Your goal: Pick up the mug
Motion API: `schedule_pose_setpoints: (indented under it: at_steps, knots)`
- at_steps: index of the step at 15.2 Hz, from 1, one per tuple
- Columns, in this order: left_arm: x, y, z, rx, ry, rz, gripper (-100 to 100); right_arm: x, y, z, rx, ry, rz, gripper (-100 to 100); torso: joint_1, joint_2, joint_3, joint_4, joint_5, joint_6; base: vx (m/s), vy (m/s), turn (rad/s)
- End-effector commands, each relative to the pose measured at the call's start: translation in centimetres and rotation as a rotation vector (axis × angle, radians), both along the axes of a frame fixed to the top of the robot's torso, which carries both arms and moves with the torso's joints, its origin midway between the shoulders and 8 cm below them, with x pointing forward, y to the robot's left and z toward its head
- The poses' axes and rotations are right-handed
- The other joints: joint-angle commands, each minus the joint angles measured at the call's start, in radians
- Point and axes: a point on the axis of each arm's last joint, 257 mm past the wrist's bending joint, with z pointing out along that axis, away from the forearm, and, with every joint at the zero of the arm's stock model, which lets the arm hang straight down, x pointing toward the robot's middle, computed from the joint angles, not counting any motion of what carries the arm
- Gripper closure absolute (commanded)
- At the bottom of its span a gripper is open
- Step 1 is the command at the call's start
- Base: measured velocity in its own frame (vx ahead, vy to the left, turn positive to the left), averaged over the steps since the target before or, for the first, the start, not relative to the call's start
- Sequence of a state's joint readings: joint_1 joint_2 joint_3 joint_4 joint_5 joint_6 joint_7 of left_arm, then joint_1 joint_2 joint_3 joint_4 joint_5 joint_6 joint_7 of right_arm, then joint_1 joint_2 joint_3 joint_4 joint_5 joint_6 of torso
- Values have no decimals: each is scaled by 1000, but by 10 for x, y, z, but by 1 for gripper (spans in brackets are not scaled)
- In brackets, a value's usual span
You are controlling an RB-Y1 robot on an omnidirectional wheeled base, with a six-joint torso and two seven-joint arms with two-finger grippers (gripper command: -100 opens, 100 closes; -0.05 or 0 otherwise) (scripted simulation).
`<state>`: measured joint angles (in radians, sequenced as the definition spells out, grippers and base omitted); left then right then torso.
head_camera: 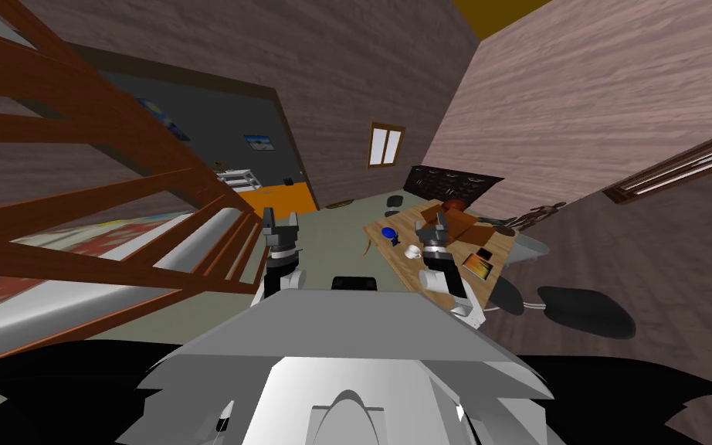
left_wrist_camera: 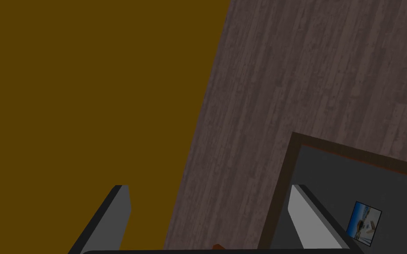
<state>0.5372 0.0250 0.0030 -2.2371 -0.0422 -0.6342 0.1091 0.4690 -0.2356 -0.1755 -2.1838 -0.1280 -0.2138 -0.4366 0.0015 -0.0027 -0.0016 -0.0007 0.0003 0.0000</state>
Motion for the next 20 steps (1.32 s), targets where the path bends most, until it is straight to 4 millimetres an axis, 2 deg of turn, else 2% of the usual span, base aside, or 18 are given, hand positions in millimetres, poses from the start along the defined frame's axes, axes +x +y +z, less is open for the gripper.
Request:
schedule_pose_setpoints:
  at_steps: [1,3,4,6,7,9,10,12,13,16,17,19,20]
  knots:
    - [0,0,0,0,0,0,0,7,-15,-19,46,60,-8,-100,0,0,0,0,0,0,29,29,27]
    - [0,0,0,0,0,0,0,8,-16,-23,58,76,-9,-100,0,0,0,0,0,0,32,32,25]
    - [0,0,0,0,0,0,0,12,-31,-36,93,117,-21,-100,0,0,0,0,0,0,41,36,35]
    - [0,0,0,0,0,0,0,13,-32,-41,110,135,-22,-100,1,0,0,0,0,0,42,29,20]
    - [0,0,0,0,0,0,0,16,-48,-54,145,174,-39,-100,0,0,0,0,0,0,41,28,27]
    - [0,0,0,0,0,0,0,17,-50,-60,167,194,-41,-100,0,-1,0,0,0,0,42,30,29]
    - [0,0,0,0,0,0,0,18,-66,-72,204,226,-62,-100,0,0,0,0,0,0,45,31,40]
    - [0,0,0,0,0,0,0,19,-68,-79,230,251,-66,-100,1,-1,0,0,0,0,45,29,22]
    - [0,0,0,0,0,0,0,19,-85,-89,269,275,-88,-100,0,-1,0,0,0,0,42,34,34]
    - [0,0,0,0,0,0,0,19,-88,-99,297,305,-96,-100,0,-1,0,0,0,0,39,24,17]
    - [0,0,0,0,0,0,0,18,-106,-110,346,330,-122,-100,0,0,0,0,0,0,32,22,38]
    - [0,0,0,0,0,0,0,17,-108,-118,370,356,-132,-100,0,0,0,0,0,0,38,29,27]
    - [0,0,0,0,0,0,0,15,-125,-128,412,375,-161,-100,0,0,0,0,0,0,48,26,30]
